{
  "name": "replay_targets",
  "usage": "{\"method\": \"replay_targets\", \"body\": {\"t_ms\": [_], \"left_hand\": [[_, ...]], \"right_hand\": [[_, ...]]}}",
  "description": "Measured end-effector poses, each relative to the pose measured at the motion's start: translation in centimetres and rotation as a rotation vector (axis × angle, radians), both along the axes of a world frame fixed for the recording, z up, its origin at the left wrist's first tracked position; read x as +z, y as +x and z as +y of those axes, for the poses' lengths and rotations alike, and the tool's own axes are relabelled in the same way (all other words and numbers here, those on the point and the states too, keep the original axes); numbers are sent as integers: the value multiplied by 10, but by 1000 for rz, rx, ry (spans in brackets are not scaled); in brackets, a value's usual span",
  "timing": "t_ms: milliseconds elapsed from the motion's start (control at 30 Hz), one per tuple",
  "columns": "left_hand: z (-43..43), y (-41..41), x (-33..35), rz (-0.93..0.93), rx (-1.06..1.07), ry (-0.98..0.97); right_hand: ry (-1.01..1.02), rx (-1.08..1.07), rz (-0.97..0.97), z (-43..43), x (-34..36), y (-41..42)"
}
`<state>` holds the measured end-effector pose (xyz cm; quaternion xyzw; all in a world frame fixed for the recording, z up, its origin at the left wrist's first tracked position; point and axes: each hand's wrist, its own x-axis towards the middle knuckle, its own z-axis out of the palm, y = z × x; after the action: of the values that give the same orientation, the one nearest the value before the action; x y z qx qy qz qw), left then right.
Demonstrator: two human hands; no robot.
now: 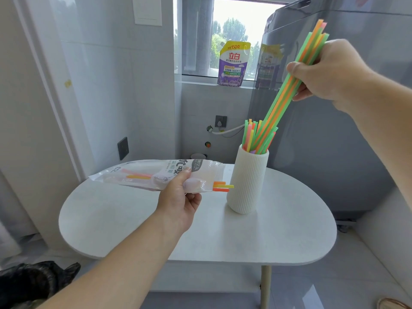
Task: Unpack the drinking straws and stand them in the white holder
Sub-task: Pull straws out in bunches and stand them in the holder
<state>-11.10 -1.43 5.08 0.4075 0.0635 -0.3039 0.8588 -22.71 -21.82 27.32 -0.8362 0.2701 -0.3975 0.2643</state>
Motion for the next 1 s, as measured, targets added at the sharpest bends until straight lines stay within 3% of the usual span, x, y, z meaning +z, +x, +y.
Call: {"method": "replay_targets", "body": {"t_ms": [467,1000], "left_hand": [[-2,-2,-2,-18,-23,9],[-3,-4,-2,-19,-32,13]], "right_hand": [[-22,23,-29,-5,-4,1],[44,70,84,-12,4,8]]}}
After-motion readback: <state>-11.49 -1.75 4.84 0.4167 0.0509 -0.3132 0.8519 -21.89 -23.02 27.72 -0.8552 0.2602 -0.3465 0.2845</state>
